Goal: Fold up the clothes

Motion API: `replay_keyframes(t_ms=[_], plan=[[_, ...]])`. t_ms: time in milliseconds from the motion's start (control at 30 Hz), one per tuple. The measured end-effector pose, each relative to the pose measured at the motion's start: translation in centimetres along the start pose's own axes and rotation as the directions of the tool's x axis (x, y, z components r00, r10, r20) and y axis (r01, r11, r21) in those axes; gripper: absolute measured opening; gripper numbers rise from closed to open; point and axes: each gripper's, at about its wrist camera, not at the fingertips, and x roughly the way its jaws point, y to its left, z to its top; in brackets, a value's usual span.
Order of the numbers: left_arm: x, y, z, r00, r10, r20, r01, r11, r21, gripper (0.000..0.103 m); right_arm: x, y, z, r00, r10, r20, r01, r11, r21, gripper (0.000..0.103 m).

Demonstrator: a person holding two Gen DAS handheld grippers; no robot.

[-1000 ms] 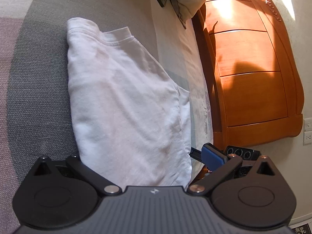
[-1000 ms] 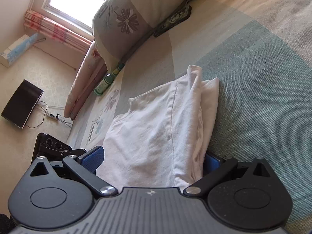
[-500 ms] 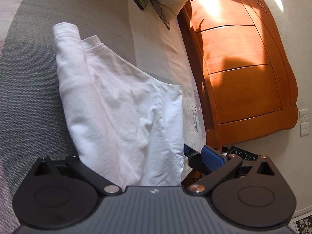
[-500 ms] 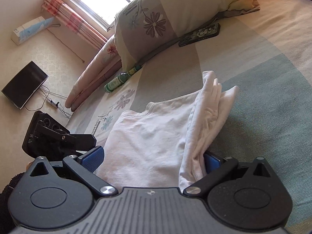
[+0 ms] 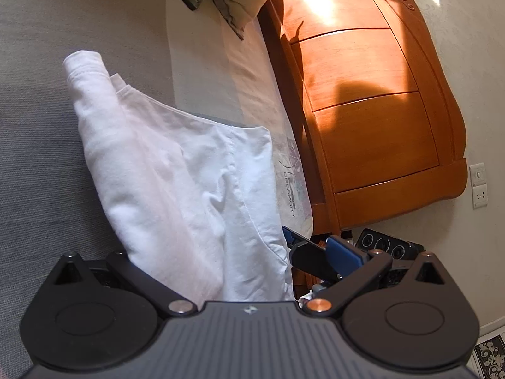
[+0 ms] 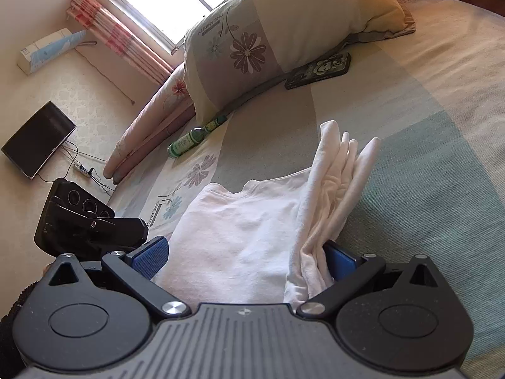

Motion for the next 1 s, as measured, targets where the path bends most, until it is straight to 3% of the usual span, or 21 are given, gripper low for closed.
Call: replay_keyframes(t_ms=[500,1000], plan=[[7.6,-6.1,2.0,0.996,-0.051,-0.077,0.059,0.993,0.107,0.102,-6.2,-3.9,2.6,0.992,-0.095,0.088,0.095,0.995,0.002,0.103],[18.2,-10.0,7.1,0.984,-0.148,-0.095,0.16,0.978,0.133,0.102,-12.0,-12.0,9.3,0.957,-0.184,0.226,0.202,0.978,-0.058,0.103]])
